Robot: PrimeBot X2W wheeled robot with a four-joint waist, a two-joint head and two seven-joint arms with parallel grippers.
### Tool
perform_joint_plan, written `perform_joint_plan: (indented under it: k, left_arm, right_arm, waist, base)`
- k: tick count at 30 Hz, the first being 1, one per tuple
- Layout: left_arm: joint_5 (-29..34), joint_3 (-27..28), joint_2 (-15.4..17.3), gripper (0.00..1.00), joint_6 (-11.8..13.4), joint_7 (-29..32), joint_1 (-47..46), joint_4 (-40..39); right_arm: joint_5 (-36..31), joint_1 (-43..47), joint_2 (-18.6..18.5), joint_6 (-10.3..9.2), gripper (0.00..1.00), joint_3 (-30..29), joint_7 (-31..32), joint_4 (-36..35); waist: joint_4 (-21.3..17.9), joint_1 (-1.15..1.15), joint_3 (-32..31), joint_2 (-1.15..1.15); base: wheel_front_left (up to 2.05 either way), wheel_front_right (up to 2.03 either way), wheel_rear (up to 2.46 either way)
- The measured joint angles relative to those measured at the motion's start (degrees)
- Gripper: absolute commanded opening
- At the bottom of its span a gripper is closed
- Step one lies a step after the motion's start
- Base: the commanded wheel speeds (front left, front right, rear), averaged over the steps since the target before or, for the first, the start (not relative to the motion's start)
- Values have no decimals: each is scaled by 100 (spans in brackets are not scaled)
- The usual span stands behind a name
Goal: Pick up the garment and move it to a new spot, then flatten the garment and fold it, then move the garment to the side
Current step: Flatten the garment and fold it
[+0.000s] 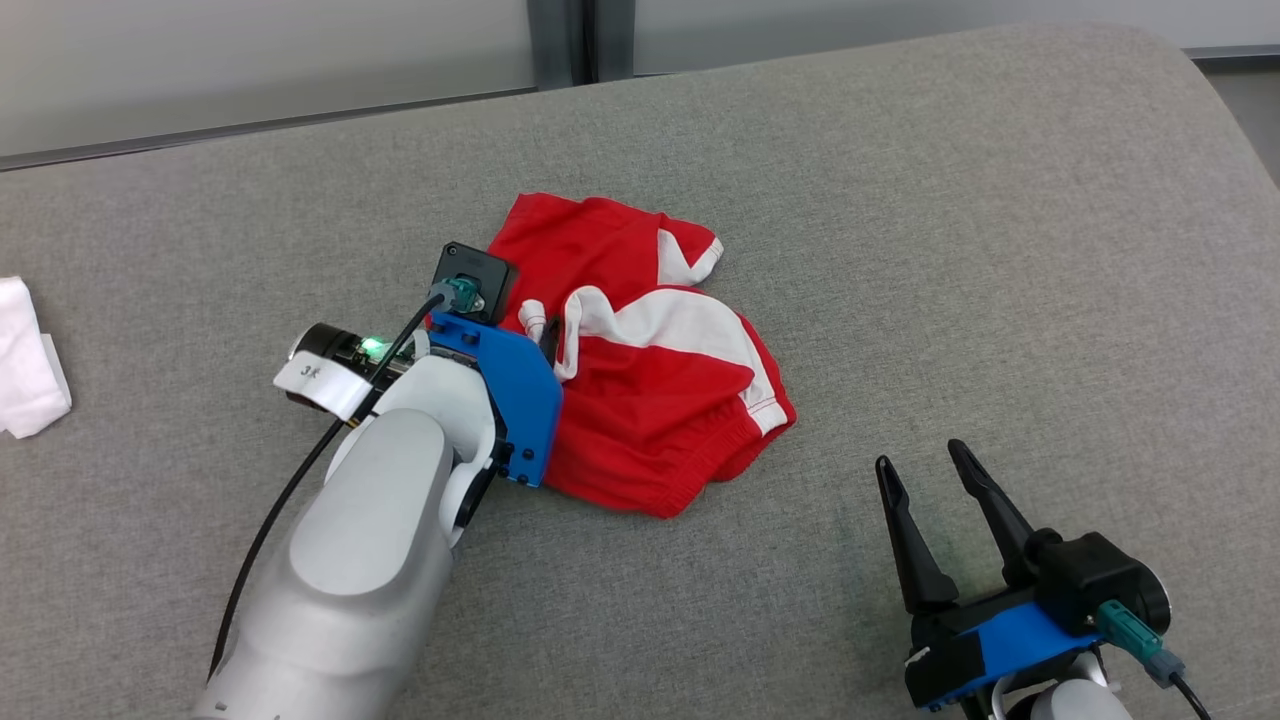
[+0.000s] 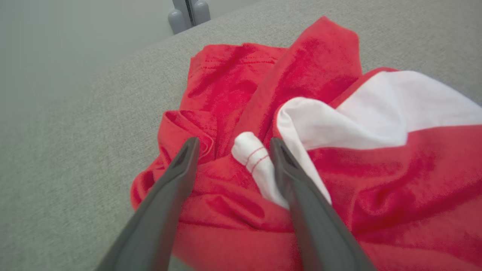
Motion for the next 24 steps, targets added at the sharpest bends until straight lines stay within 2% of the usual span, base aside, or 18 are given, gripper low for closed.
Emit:
perform_joint_plan:
  k: [2, 4, 5, 7, 10, 11, 12, 13, 14, 15, 18, 19, 24]
  left_arm:
    - [-18, -26, 9, 97, -7, 137, -55, 99]
    - [-30, -124, 51, 75, -54, 299, -63, 187]
    - [-2, -213, 82, 70, -69, 360, -79, 205]
    - [13, -371, 129, 70, -109, 463, -143, 219]
    - [1, -583, 124, 79, -153, 544, -170, 209]
    - [-16, -632, 121, 79, -154, 554, -175, 208]
    - [-40, -708, 125, 74, -155, 584, -198, 211]
    - [-47, -764, 126, 65, -155, 606, -229, 216]
    - [-55, -800, 125, 49, -156, 622, -254, 221]
    - [-70, -835, 131, 42, -156, 628, -265, 225]
    - [-127, -875, 175, 7, -165, 498, -269, 211]
    - [-157, -849, 186, 0, -165, 410, -270, 193]
    - [-293, -702, 232, 0, -90, -147, -231, -51]
  right_arm:
    - [10, -3, 1, 0, 100, -9, 0, -3]
    - [24, -9, 1, 0, 100, -14, 0, -8]
    - [26, -19, 1, 0, 100, -15, 0, -8]
    - [43, -41, 1, 0, 100, -9, 0, -12]
    - [58, -58, 1, 0, 100, 19, 0, -14]
    - [65, -65, 1, 0, 100, 32, 0, -13]
    - [85, -78, 1, 0, 100, 45, 0, -13]
    - [91, -91, 1, 0, 100, 62, 0, -12]
    - [99, -101, 1, 0, 100, 71, 0, -11]
    - [108, -108, 1, 0, 100, 77, 0, -11]
    - [147, -111, 1, 0, 100, 47, 0, -11]
    - [147, -111, 1, 0, 100, 26, 0, -10]
    - [146, -100, 1, 0, 100, -123, 0, 3]
  waist:
    - [-4, 0, 25, 0]
    - [-5, 0, 42, 0]
    - [-4, 0, 49, 0]
    - [-2, 0, 64, 0]
    - [0, 0, 80, 0]
    - [-3, 0, 83, 0]
    - [-8, 0, 85, 0]
    - [-17, 0, 85, 0]
    - [-26, 0, 84, 0]
    - [-35, 0, 82, 0]
    - [-44, 0, 78, 0]
    - [-35, 0, 69, 0]
    - [95, 0, -23, 0]
  base:
    - [0, 0, 0]
    - [0, 0, 0]
    - [0, 0, 0]
    - [0, 0, 0]
    - [0, 0, 0]
    - [0, 0, 0]
    - [0, 0, 0]
    - [0, 0, 0]
    - [0, 0, 0]
    - [0, 0, 0]
    - [0, 0, 0]
    - [0, 0, 0]
    - [0, 0, 0]
